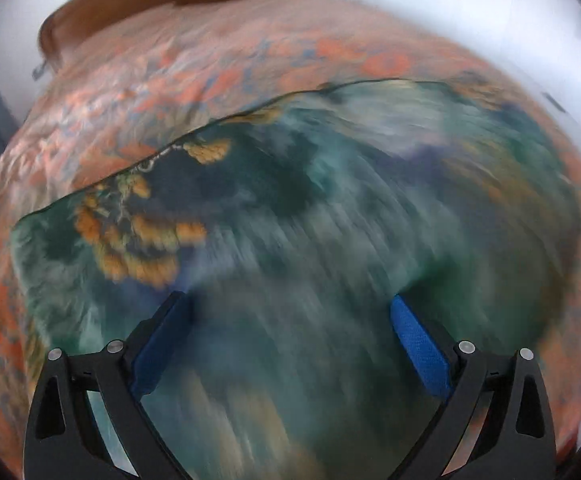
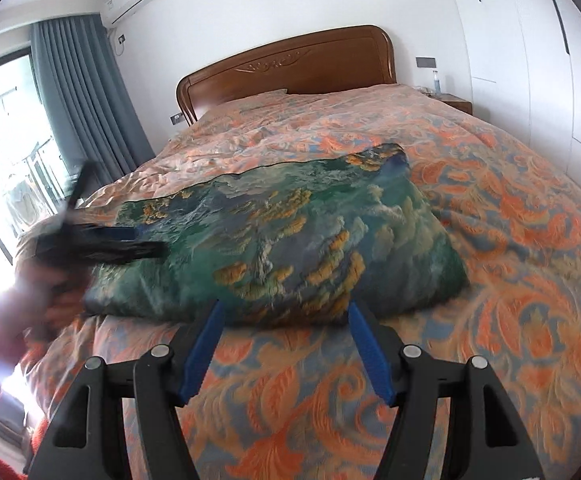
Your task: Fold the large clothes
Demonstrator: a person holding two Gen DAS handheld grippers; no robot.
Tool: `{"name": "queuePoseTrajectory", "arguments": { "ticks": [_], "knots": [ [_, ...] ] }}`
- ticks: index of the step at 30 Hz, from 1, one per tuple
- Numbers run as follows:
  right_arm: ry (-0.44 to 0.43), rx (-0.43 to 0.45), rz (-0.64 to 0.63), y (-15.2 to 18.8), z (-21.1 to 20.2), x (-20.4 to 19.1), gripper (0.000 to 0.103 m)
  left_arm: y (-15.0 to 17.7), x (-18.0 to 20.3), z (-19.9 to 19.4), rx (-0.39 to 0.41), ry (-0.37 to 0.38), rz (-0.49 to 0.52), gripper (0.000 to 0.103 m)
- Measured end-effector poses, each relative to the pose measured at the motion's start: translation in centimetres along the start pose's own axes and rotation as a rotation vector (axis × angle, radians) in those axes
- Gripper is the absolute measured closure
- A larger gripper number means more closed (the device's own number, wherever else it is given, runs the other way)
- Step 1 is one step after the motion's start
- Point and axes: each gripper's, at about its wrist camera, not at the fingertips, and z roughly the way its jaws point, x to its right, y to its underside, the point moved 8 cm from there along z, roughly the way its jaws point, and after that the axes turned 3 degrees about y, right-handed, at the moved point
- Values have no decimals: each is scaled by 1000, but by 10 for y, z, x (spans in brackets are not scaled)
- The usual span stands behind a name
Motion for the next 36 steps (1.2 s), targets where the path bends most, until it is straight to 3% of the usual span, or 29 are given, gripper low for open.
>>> {"name": "queuePoseTrajectory", "arguments": {
  "ticks": [7,10,14,16,21,25,30,36],
  "knots": [
    [25,8,137,29,-45,38,37,-63,-32,34,-33,-58,-146,2],
    [46,-1,201,46,-58,54,37,-70,-37,39,-29,-73,-175,2],
    [50,-26,243,64,-63,67,37,-61,-30,36,-16,-35,-199,3],
    [47,-36,250,67,-59,67,37,-46,-16,25,-2,-5,-155,3],
    [10,-49,249,65,-49,57,37,-2,10,-3,15,-12,-28,3],
    [-23,-52,223,59,-40,39,37,39,28,-21,45,-19,-3,3],
    [-61,-51,200,54,-38,14,37,82,53,-42,63,32,-1,3],
    [-76,-45,169,54,-43,-11,37,140,87,-79,82,83,114,3]
  ]
}}
